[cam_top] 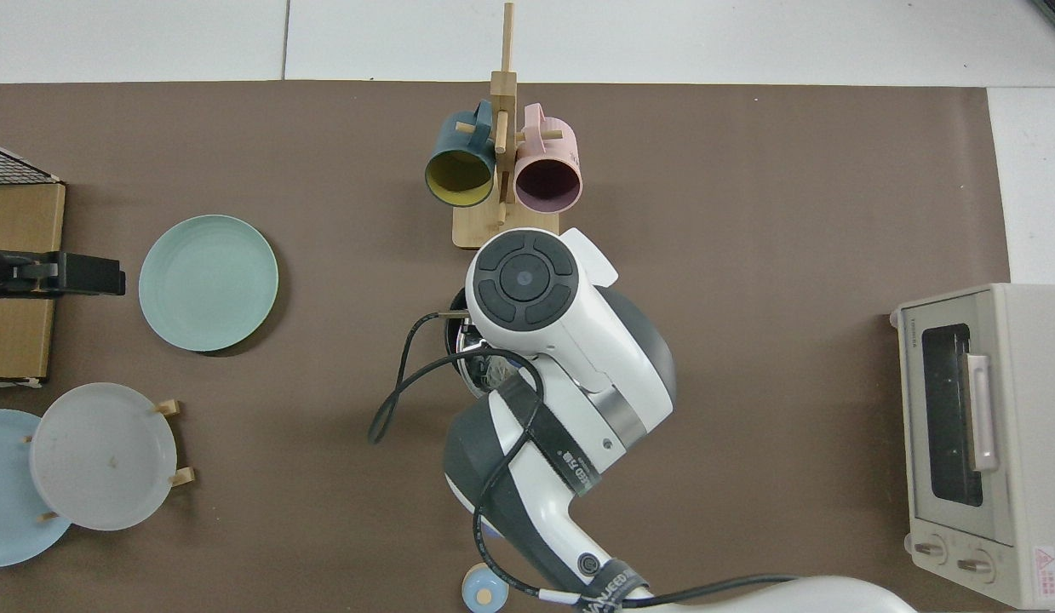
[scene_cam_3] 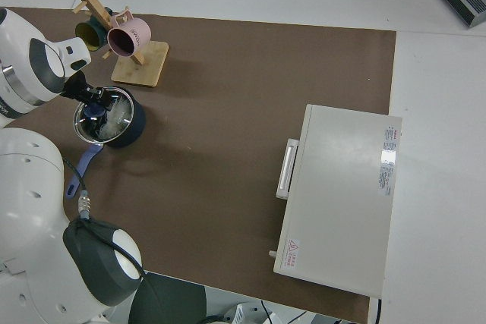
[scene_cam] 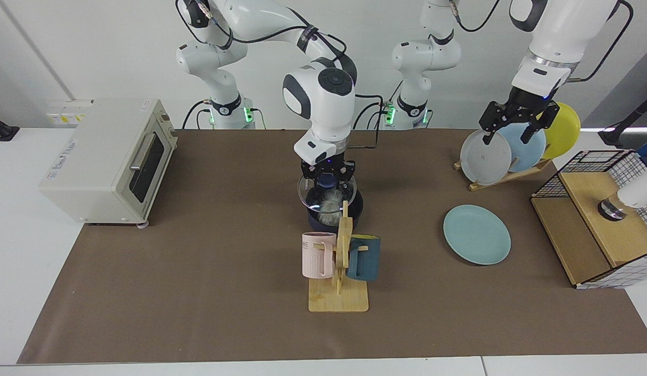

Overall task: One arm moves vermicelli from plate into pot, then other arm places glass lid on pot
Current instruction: 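Carry the glass lid with the right gripper and lower it onto the pot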

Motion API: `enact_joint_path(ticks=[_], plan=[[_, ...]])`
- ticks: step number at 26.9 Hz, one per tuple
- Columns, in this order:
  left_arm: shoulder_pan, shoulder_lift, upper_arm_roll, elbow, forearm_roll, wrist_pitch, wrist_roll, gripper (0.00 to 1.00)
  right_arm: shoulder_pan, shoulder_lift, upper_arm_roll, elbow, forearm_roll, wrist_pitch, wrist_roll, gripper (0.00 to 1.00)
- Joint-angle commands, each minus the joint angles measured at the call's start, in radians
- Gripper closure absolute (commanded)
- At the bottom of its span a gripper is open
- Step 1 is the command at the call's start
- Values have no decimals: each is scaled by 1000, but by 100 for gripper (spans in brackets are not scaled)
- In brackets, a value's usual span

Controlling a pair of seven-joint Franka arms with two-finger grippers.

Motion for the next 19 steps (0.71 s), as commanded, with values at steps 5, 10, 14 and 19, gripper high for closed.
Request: enact_joint_path(ticks=[5, 10, 14, 19], plan=[[-10, -19, 6, -25, -12, 11, -8, 1, 6, 35, -6, 35, -18, 37, 27, 100], [-10, -19, 5, -25, -12, 11, -8, 1, 20, 46, -6, 33, -38, 47, 29, 100], [-10, -19, 5, -25, -12, 11, -10, 1, 25, 69, -7, 35, -38, 81, 38, 100], [-10, -19, 5, -25, -12, 11, -10, 1, 29, 91, -7, 62, -43, 89, 53, 100]])
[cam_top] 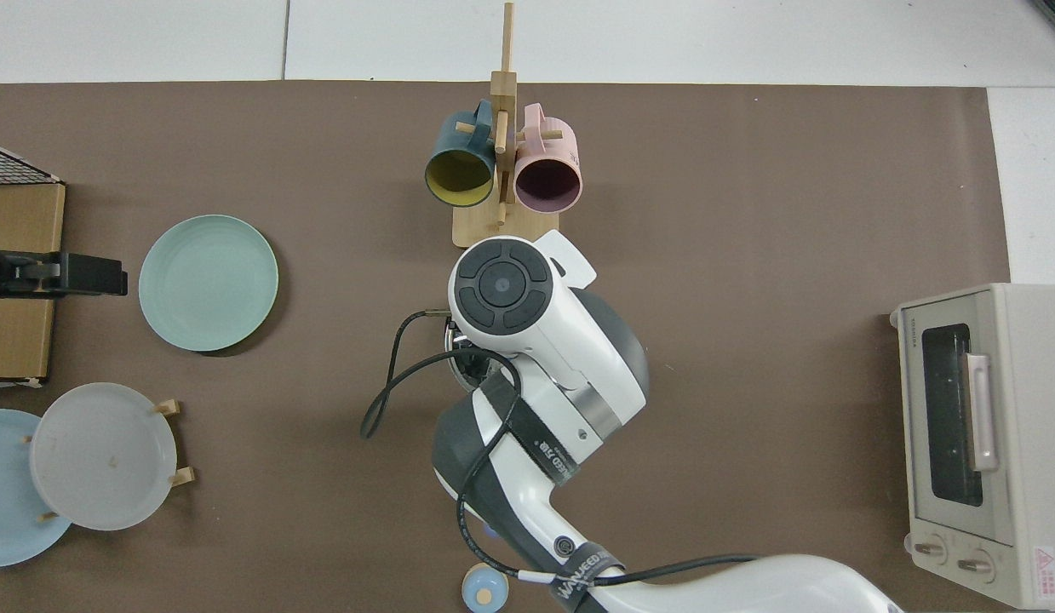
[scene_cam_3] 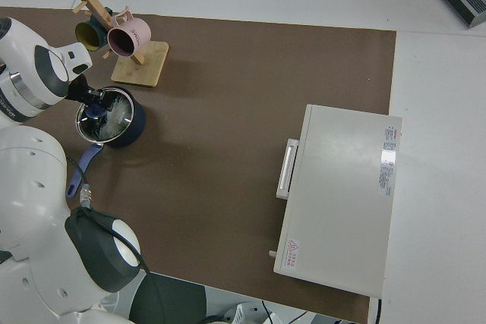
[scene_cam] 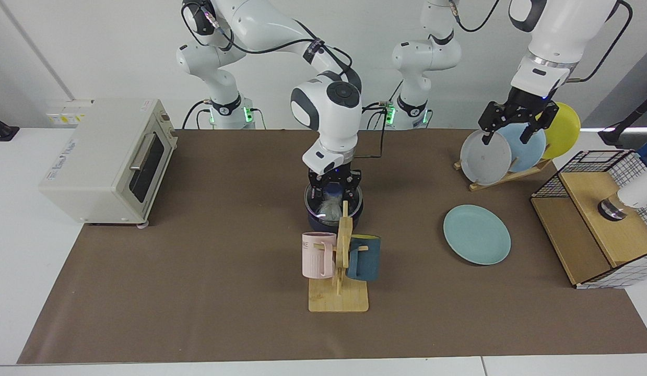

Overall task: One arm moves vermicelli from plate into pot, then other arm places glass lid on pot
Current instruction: 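Carry the glass lid with the right gripper and lower it onto the pot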

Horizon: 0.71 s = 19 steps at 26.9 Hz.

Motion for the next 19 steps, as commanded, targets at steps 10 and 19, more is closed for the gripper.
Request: enact_joint_path(ticks=[10, 19], plan=[[-10, -19, 5, -24, -13, 11, -11, 0, 6, 40, -3, 43, -26, 44, 39, 100], [-10, -19, 5, -24, -13, 11, -11, 0, 8, 41, -5, 46, -38, 32, 57, 0]])
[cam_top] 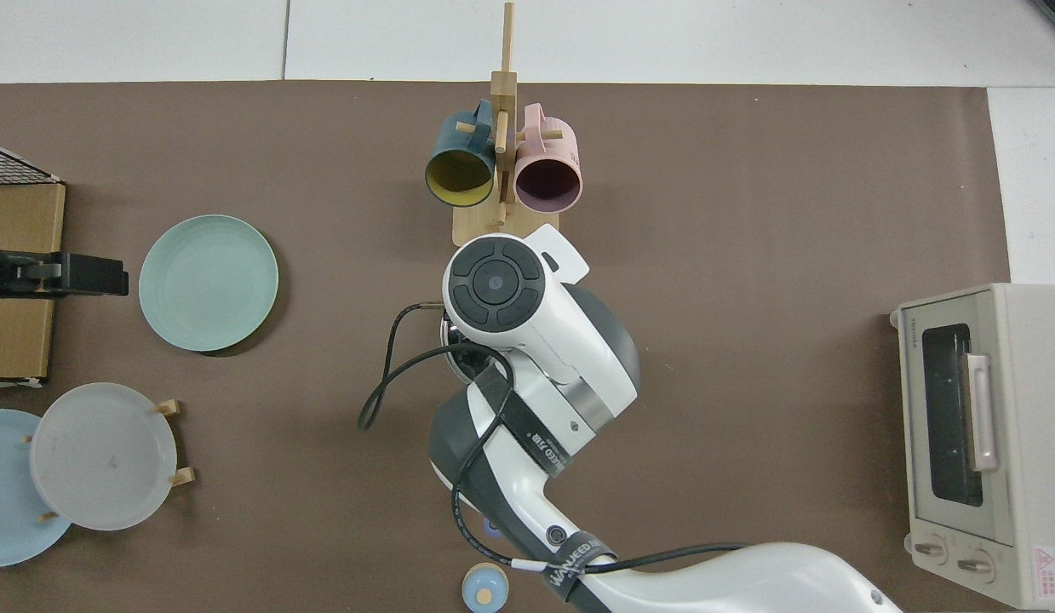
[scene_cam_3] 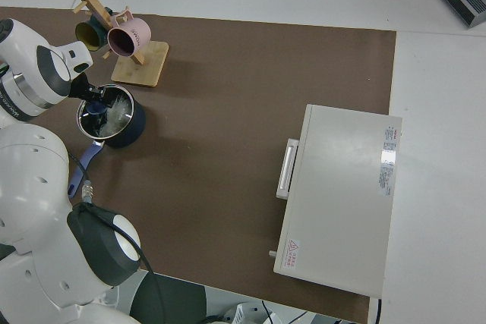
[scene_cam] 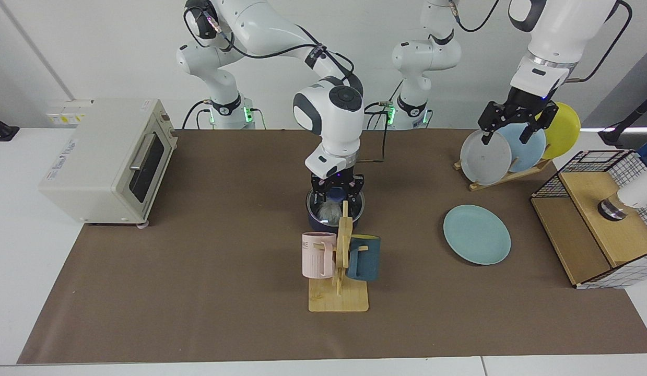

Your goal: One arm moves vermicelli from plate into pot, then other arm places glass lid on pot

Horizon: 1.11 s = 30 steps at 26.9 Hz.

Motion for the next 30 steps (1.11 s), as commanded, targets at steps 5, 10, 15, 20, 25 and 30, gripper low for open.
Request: enact_joint_path(ticks=[5, 10, 15, 20, 25, 30], plan=[[-9, -19, 6, -24, -12, 9, -11, 0, -6, 2, -5, 53, -26, -39, 45, 0], [-9, -19, 6, -24, -12, 6, -8, 0, -6, -18, -11, 96, -29, -137, 36, 0], [-9, -19, 6, -24, -12, 5, -6, 0, -81, -145, -8, 85, -9, -212, -64, 0], [-9, -19, 6, -18, -8, 0, -19, 0, -170, -259, -8, 85, -6, -350, -216, 0], [-8, -19, 9, -16, -4, 0, -19, 0, -265, -334, -8, 85, -4, -419, -315, 0], [-9, -19, 8, -16, -3, -1, -19, 0, -354, -397, -8, 83, 17, -474, -432, 0]])
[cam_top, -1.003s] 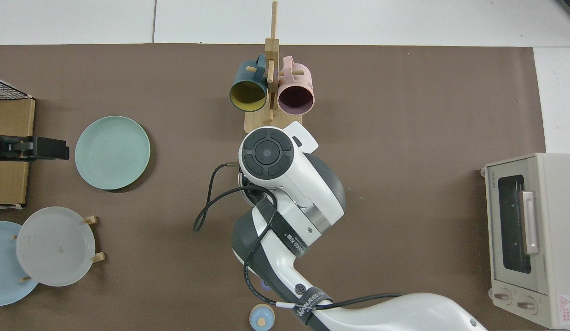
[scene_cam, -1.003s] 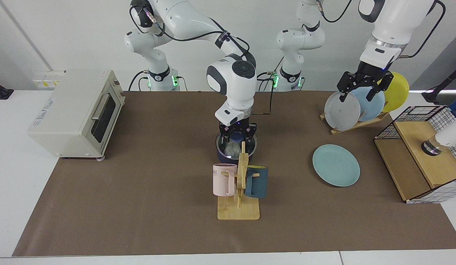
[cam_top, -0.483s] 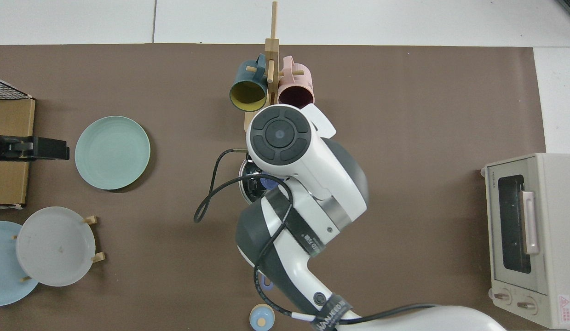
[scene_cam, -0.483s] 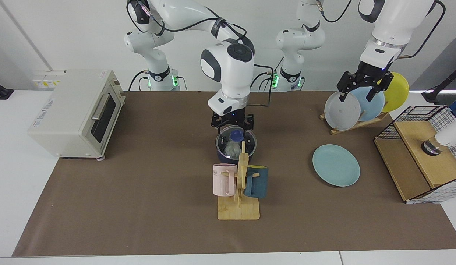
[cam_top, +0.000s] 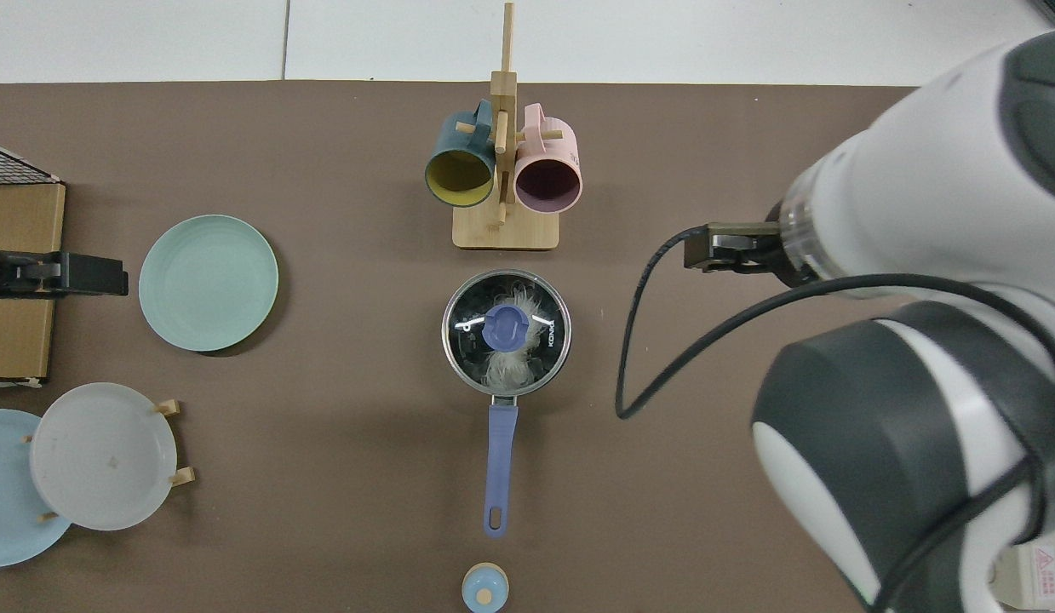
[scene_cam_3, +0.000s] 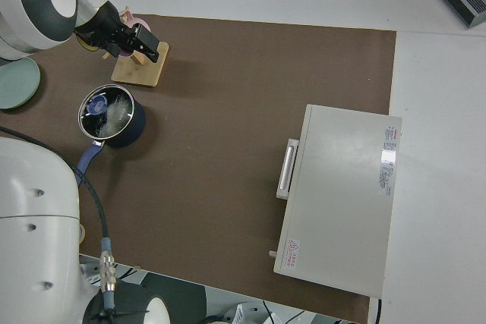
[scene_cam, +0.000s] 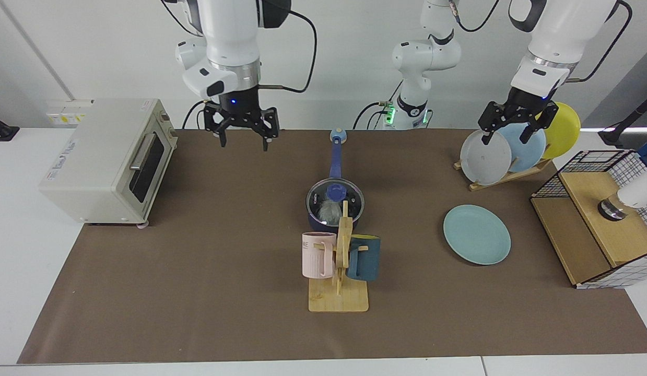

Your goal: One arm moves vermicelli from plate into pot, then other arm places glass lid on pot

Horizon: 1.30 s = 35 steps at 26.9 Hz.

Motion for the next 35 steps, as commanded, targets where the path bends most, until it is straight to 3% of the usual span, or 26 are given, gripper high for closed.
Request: enact_joint_path(ticks=[1, 5, 10, 21, 35], plan=[[-9, -19, 7, -14, -3, 1, -12, 0, -85, -64, 14, -36, 21, -44, -113, 0], [-8, -19, 7, -15, -3, -1, -12, 0, -152, -128, 14, -109, 27, -72, -187, 0], [-8, -19, 7, -14, -3, -1, -12, 0, -249, -187, 13, -220, 105, -20, -311, 0], [-8, -19, 7, -14, -3, -1, -12, 0, -260, -158, 11, -231, 90, 51, -333, 0], [-8, -19, 7, -14, -3, -1, -12, 0, -252, -150, 14, -228, 91, 60, -319, 0]])
